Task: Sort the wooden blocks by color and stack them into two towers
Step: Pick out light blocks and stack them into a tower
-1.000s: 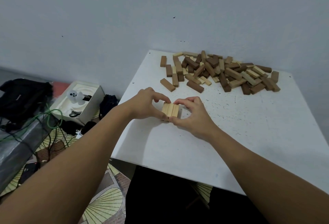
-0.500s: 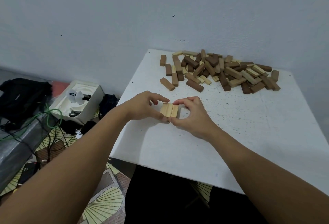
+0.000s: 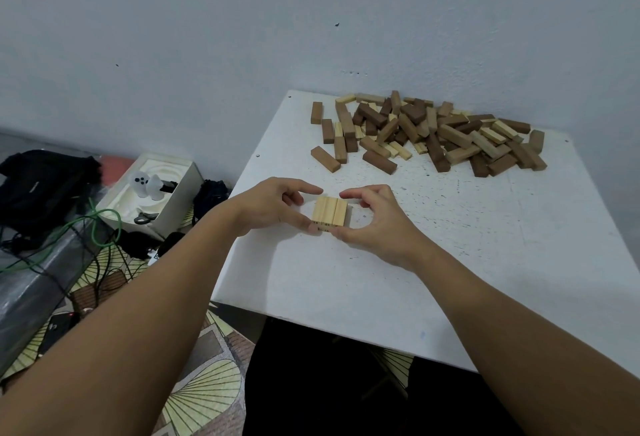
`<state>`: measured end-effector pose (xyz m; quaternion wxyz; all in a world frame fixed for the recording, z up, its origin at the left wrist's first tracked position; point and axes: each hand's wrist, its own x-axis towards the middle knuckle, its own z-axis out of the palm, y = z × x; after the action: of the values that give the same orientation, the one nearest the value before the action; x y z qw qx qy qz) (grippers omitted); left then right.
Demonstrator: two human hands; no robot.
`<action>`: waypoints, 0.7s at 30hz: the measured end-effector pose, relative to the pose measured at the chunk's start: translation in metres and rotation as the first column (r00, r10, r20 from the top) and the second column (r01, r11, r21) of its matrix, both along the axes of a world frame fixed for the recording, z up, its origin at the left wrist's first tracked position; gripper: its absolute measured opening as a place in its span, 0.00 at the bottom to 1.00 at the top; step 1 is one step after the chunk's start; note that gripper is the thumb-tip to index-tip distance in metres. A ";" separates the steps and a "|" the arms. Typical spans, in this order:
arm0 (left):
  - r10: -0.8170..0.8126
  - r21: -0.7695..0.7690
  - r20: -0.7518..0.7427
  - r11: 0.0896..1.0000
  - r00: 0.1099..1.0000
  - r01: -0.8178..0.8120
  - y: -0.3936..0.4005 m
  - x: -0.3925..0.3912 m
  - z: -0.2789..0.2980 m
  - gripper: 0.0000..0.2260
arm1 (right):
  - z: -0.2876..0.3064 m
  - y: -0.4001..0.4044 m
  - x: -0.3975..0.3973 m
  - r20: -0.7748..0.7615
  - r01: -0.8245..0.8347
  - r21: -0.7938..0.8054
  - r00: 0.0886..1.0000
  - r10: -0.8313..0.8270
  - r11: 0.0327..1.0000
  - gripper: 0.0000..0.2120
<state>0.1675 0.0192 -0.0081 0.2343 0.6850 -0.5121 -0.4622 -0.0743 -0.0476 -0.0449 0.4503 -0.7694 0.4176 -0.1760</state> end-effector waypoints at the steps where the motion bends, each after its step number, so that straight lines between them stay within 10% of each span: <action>1: 0.003 0.002 -0.004 1.000 1.000 -0.003 0.000 0.000 0.000 0.31 | 0.000 0.000 0.000 0.003 0.001 0.003 1.000 -0.001 1.000 0.31; 21: -0.033 0.102 0.019 0.994 0.999 0.031 0.002 0.006 0.013 0.39 | 0.006 0.001 0.000 0.076 0.033 0.116 0.996 -0.042 0.993 0.27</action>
<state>0.1731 0.0211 0.0050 0.1864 0.6924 -0.5013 -0.4843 -0.0741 -0.0466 -0.0393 0.5061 -0.7270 0.4233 -0.1902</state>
